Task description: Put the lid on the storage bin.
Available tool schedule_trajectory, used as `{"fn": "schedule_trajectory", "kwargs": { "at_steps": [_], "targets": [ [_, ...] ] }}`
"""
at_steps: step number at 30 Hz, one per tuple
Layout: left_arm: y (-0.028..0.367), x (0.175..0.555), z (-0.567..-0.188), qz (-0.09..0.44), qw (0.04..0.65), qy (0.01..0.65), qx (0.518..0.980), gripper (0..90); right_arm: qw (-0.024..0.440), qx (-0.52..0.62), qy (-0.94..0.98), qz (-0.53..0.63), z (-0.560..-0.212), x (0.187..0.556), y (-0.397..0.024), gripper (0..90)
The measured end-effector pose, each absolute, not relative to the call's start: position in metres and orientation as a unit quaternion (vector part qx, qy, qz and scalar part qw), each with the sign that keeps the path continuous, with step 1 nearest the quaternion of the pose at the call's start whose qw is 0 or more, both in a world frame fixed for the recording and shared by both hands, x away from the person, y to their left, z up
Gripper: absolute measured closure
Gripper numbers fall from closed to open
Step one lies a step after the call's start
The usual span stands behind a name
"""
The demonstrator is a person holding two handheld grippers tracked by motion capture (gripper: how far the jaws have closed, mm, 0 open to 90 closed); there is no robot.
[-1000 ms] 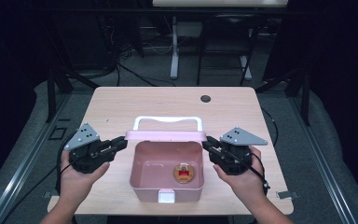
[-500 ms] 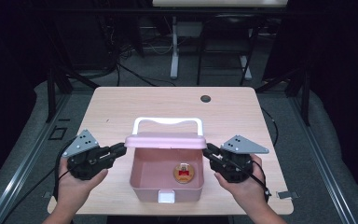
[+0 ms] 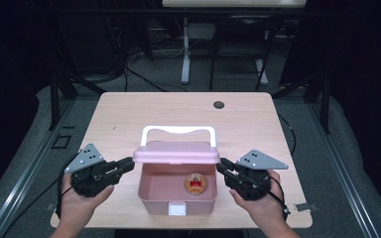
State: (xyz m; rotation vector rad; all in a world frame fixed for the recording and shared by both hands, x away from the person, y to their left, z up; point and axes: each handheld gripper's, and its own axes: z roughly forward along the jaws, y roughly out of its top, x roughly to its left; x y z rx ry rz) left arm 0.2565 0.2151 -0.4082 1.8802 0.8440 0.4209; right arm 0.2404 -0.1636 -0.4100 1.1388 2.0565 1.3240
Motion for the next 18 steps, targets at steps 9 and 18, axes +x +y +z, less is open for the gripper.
{"fn": "schedule_trajectory", "kwargs": {
  "at_steps": [9,18],
  "targets": [
    [0.216,0.251,-0.413,0.167,0.495,0.351,0.777,82.1,0.21,0.417,0.744,0.477,-0.419,0.236,-0.164,77.0],
    [0.218,0.246,-0.417,0.162,0.5,0.354,0.773,82.8,0.201,0.418,0.746,0.479,-0.425,0.232,-0.166,77.6]
  ]
}}
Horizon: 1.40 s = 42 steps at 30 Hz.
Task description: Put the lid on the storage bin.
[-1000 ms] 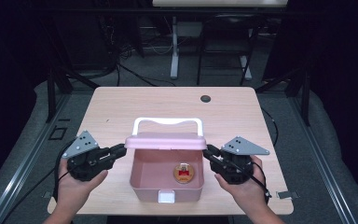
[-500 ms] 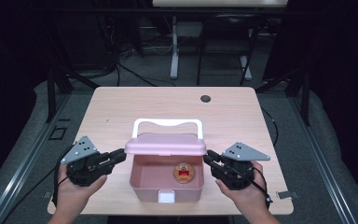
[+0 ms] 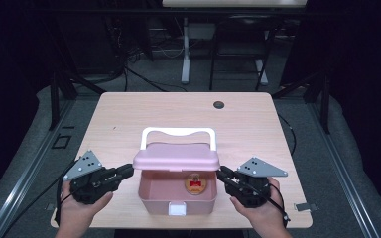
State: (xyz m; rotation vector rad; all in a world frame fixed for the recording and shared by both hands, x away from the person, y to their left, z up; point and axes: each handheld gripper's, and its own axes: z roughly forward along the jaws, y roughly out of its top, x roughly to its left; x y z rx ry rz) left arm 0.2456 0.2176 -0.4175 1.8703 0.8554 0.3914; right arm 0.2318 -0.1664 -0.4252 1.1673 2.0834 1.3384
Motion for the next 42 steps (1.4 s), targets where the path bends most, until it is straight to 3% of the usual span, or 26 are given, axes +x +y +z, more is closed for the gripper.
{"fn": "schedule_trajectory", "kwargs": {
  "at_steps": [42],
  "targets": [
    [0.22,0.228,-0.439,0.15,0.495,0.353,0.779,83.1,0.207,0.424,0.741,0.477,-0.444,0.208,-0.184,77.8]
  ]
}}
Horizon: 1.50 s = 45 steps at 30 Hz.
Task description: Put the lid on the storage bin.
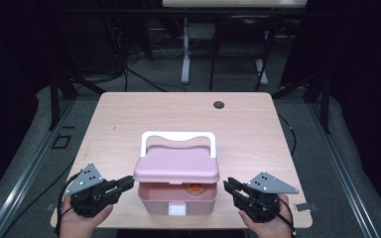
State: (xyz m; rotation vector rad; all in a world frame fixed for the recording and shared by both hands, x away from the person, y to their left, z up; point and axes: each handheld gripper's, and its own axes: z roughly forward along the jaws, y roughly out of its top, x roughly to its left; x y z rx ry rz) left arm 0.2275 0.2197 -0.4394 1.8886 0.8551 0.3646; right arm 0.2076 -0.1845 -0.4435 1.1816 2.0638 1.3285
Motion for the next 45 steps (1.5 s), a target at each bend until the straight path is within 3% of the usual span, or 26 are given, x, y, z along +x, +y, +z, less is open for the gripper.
{"fn": "schedule_trajectory", "kwargs": {
  "at_steps": [21,26,41,45],
  "targets": [
    [0.218,0.216,-0.466,0.136,0.484,0.361,0.786,83.8,0.206,0.448,0.726,0.48,-0.446,0.215,-0.196,76.0],
    [0.218,0.215,-0.467,0.136,0.485,0.36,0.786,83.8,0.181,0.457,0.714,0.499,-0.44,0.224,-0.199,75.9],
    [0.218,0.213,-0.477,0.13,0.489,0.363,0.783,84.0,0.157,0.431,0.707,0.538,-0.445,0.287,-0.163,55.7],
    [0.218,0.213,-0.479,0.125,0.488,0.362,0.784,83.9,0.154,0.45,0.697,0.536,-0.451,0.297,-0.16,58.1]
  ]
}}
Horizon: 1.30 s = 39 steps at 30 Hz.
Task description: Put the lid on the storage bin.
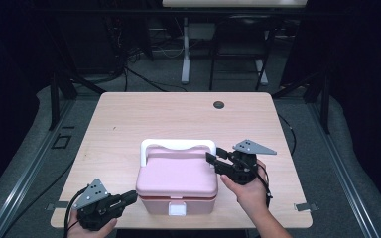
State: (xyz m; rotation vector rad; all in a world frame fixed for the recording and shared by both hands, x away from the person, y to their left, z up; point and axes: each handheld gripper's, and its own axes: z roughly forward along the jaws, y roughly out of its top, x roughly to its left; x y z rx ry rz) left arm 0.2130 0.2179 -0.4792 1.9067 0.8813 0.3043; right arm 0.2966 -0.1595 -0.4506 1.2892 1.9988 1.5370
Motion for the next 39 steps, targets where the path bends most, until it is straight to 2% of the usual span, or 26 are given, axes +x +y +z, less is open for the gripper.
{"fn": "schedule_trajectory", "kwargs": {
  "at_steps": [3,10,30,39],
  "targets": [
    [0.218,0.213,-0.481,0.125,0.485,0.362,0.786,83.9,0.158,0.455,0.699,0.529,-0.452,0.3,-0.157,65.6],
    [0.221,0.21,-0.485,0.122,0.488,0.366,0.783,83.9,0.138,0.46,0.701,0.528,-0.451,0.302,-0.159,70.7],
    [0.23,0.21,-0.487,0.123,0.49,0.38,0.775,83.6,0.138,0.459,0.7,0.53,-0.449,0.299,-0.163,68.7],
    [0.228,0.211,-0.488,0.122,0.489,0.379,0.776,83.6,0.138,0.456,0.703,0.528,-0.449,0.298,-0.164,70.9]
  ]
}}
